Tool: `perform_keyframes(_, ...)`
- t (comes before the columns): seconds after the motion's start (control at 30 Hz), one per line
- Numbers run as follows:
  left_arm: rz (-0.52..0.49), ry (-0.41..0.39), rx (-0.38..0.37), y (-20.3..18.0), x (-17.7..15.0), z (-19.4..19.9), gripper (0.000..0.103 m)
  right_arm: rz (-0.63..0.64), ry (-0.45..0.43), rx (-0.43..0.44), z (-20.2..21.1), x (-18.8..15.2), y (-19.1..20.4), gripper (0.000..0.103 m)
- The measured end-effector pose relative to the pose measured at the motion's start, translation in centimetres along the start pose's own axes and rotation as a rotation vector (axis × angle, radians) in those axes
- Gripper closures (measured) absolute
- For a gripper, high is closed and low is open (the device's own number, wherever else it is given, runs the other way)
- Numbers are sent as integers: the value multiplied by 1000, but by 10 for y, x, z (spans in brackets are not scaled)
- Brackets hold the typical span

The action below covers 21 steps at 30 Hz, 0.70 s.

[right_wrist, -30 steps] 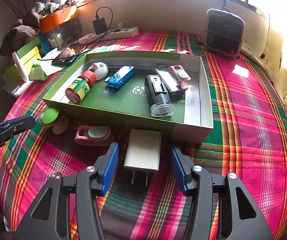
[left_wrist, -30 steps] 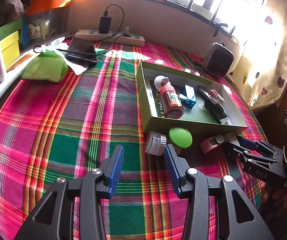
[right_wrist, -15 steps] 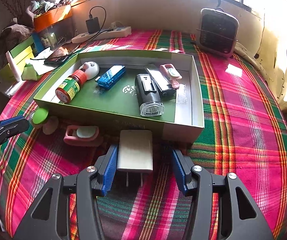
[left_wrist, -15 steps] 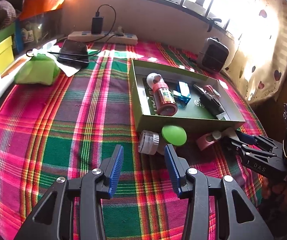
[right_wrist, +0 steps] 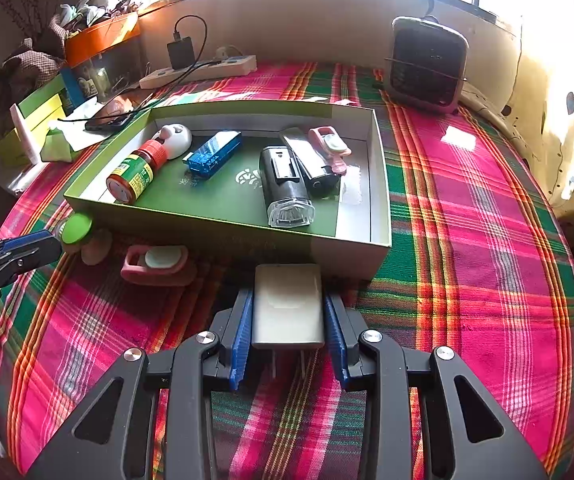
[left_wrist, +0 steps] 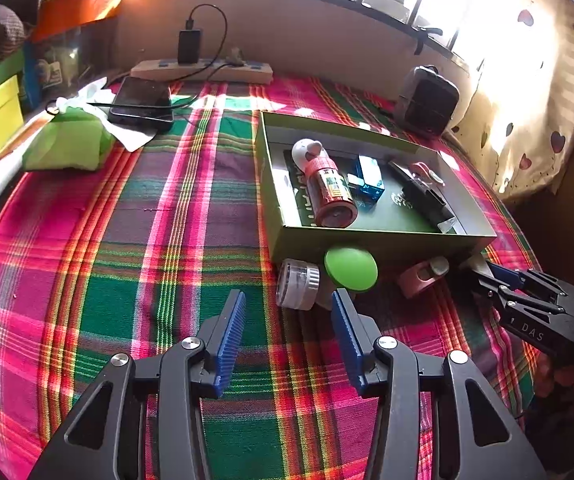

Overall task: Organize rigid objects
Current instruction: 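Grasp the white charger with the right tool while the left tool approaches the white cap, then grasp the white cap with the left tool while the right tool holds the charger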

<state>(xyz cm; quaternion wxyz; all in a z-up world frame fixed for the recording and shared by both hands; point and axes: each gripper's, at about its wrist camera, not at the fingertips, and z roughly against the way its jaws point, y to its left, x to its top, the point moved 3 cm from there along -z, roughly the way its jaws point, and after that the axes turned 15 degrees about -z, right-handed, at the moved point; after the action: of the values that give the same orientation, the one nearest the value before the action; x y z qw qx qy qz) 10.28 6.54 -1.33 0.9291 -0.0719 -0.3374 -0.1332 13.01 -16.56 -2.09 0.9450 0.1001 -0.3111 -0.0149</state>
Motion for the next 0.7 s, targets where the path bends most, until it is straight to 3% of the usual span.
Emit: perform_keyframes(0.7, -39, 15, 49, 3, 7, -12, 59, -35, 0, 8, 6, -3, -10, 68)
